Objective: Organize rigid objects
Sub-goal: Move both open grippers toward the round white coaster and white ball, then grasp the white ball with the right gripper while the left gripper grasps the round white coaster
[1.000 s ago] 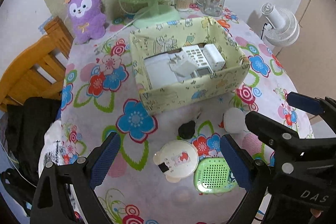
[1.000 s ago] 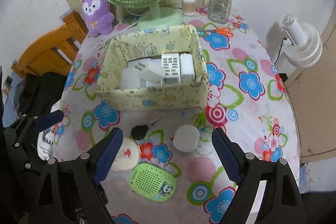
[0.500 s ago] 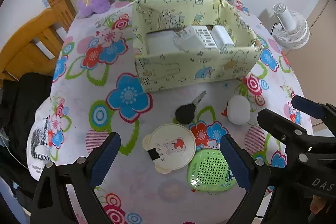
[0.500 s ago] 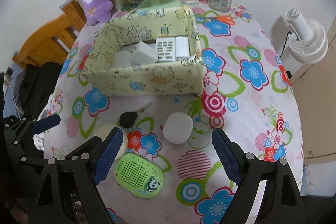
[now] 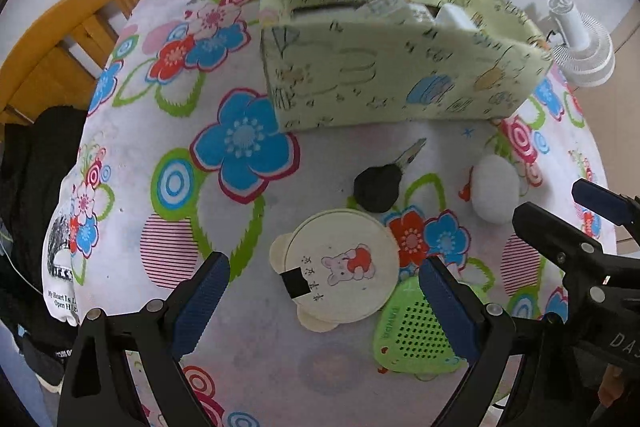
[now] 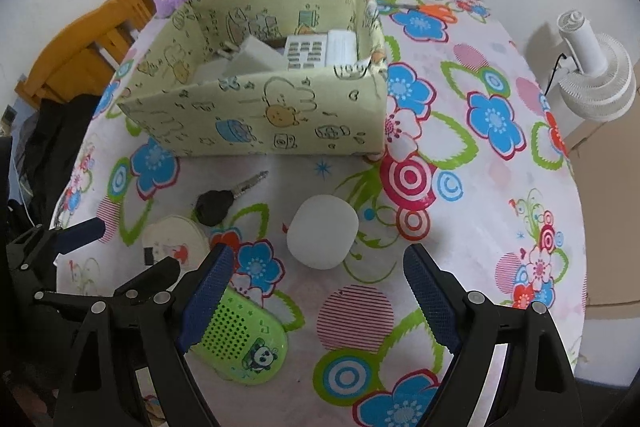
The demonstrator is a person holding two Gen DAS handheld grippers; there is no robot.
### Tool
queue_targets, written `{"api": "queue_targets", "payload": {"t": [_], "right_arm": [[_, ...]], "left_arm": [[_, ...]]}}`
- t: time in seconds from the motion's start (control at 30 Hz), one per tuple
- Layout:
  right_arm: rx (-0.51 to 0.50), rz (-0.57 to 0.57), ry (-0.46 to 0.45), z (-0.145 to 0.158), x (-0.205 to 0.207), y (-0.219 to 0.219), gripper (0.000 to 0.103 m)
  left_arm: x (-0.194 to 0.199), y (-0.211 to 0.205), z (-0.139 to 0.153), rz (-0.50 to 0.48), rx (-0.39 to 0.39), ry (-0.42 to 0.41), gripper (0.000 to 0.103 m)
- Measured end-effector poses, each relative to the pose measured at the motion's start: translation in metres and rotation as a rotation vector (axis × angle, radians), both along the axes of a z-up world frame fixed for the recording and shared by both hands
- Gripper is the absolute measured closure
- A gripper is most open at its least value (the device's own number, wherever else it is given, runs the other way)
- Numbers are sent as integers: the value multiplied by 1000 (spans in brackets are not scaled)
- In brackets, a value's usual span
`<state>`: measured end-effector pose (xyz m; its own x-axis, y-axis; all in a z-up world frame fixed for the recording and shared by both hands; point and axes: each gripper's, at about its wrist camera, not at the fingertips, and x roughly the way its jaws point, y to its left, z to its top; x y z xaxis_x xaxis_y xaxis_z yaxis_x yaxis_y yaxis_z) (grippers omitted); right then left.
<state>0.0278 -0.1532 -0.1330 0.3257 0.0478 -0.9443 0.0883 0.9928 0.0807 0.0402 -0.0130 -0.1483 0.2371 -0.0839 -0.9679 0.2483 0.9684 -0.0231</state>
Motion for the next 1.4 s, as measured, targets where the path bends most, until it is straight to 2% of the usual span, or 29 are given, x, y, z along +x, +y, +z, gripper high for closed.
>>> {"api": "queue_targets", "payload": {"t": [0.5,0.87,0.93,1.0,1.03,1.1,1.4], "right_arm": [[-4,-1,60,-35,7,-3,14],[-11,9,84,-49,12,-1,14],[-12,11,85,-51,14,-1,14],[-14,11,85,-52,15,-1,14],[-14,11,85,-53,15,0,14],[-16,12,86,-54,17,0,14],[-25,32,84,-58,32,4,14]], "left_arm": [[4,-6,-37,-1,17,66,6],[14,-5,-51,17,39,45,3],[13,-4,-53,16,33,39,5],[9,-8,-50,-15,24,15,16],[1,-11,-45,-34,22,2,18],[0,-13,-43,-32,34,2,18],[13,-10,-37,-3,-8,29,19]]}}
